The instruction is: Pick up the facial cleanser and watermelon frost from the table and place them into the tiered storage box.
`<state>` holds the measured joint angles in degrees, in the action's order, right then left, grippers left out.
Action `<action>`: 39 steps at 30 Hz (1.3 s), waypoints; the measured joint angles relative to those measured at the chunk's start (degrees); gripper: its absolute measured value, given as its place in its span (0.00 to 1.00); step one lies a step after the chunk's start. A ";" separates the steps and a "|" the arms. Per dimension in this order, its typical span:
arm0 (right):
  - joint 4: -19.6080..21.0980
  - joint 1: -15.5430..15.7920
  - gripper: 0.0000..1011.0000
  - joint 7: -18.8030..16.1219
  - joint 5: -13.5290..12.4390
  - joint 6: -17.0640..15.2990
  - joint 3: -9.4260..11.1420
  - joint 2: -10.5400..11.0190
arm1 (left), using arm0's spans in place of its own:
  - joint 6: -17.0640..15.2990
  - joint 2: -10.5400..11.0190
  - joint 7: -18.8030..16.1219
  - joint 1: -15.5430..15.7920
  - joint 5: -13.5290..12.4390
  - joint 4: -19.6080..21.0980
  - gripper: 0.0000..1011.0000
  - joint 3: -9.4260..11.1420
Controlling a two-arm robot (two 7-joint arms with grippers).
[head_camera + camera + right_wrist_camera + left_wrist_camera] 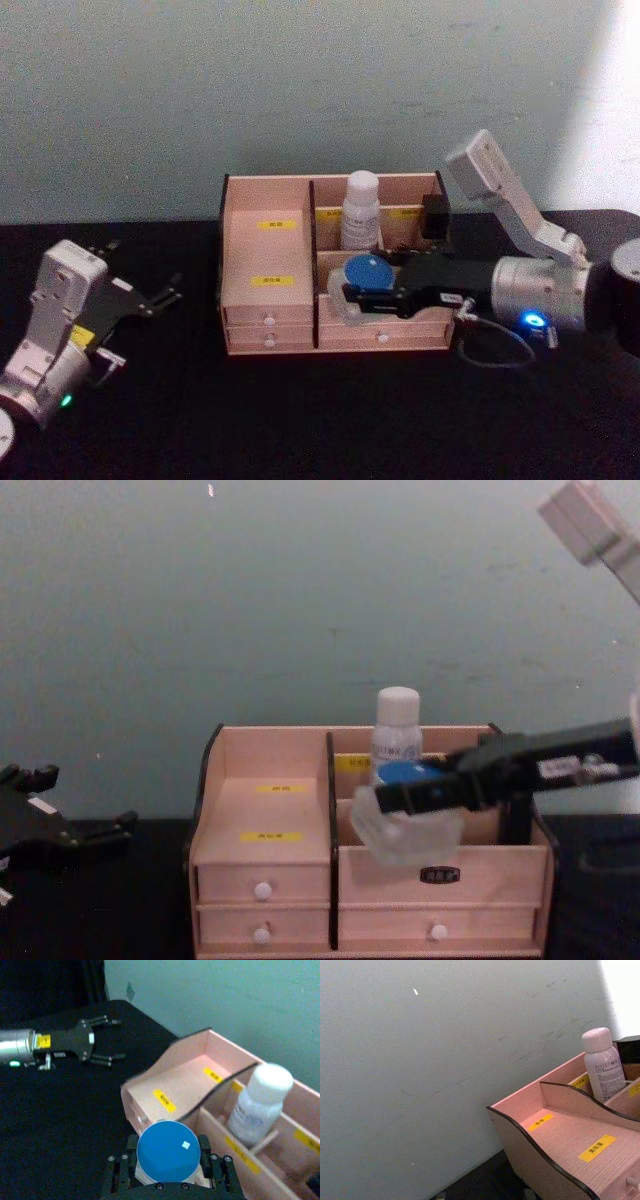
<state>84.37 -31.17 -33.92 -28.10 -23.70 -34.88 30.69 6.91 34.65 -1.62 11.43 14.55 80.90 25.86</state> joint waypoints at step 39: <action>-26.62 -15.68 0.71 0.91 3.02 4.05 -5.16 -18.71 | 0.00 0.00 0.00 0.00 0.00 0.00 0.99 0.00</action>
<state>57.75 -46.85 -33.01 -25.08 -19.66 -40.04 11.98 6.91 34.64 -1.62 11.43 14.55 80.90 25.86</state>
